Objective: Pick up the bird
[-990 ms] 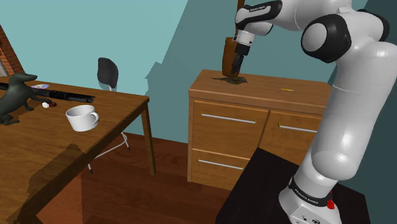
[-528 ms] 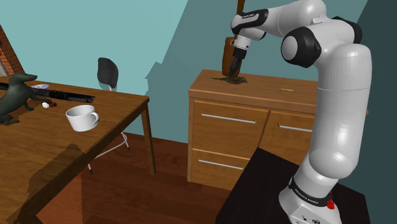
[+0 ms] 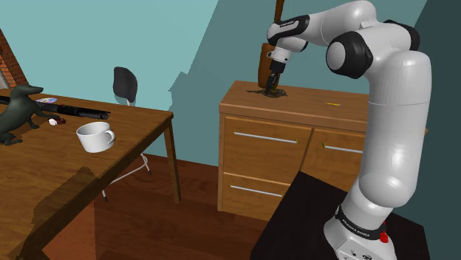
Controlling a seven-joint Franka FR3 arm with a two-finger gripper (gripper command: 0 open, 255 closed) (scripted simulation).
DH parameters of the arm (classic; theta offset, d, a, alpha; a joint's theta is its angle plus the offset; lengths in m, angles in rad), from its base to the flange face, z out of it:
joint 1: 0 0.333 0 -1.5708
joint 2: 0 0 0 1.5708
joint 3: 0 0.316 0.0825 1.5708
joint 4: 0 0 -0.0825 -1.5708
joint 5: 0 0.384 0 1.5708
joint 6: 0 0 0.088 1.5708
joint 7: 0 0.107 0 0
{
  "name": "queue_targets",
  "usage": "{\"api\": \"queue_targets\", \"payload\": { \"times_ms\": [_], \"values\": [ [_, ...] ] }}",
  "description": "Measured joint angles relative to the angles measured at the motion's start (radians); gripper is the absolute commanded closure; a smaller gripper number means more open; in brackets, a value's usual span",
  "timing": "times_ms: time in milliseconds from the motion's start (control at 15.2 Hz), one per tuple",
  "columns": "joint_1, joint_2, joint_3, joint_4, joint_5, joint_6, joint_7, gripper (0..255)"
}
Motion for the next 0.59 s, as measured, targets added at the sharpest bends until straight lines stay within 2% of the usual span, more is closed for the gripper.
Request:
{"api": "queue_targets", "payload": {
  "times_ms": [594],
  "values": [
    [-0.002, 0.002, 0.000, 0.012, -0.001, -0.015, 0.002, 255]
  ]
}}
